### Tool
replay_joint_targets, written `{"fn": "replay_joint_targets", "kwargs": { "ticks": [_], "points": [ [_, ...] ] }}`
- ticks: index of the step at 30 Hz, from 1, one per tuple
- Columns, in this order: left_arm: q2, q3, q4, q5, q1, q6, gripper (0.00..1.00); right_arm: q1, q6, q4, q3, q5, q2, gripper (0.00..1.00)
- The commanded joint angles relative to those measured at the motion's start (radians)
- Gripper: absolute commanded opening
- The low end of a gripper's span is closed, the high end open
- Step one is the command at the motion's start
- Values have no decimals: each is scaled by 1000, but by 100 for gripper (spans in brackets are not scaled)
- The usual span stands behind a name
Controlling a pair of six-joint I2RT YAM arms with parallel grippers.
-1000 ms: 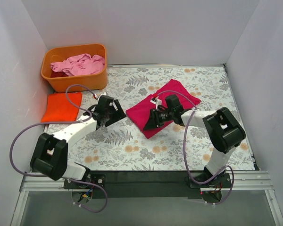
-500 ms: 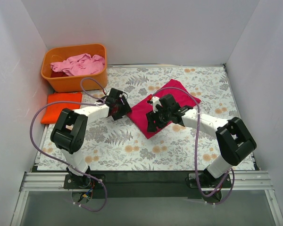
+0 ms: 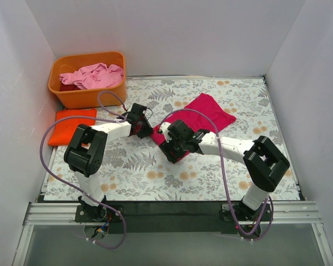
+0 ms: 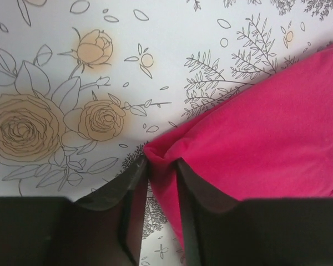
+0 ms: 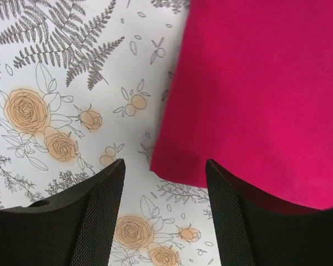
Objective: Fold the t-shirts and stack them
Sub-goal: Fold the tshirt
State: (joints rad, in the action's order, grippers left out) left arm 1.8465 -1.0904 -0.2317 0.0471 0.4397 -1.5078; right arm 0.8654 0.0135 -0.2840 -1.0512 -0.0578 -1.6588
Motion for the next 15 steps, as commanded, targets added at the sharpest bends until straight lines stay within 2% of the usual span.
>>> {"fn": "replay_joint_targets", "kwargs": {
  "ticks": [1, 7, 15],
  "points": [
    [16, 32, -17, 8, 16, -11, 25, 61, -49, -24, -62, 108, -54, 56],
    [20, 29, -12, 19, 17, -8, 15, 136, -44, -90, -122, 249, -147, 54],
    [22, 32, -11, 23, 19, -2, 11, 216, -40, -188, -171, 489, -226, 50]
  ]
}}
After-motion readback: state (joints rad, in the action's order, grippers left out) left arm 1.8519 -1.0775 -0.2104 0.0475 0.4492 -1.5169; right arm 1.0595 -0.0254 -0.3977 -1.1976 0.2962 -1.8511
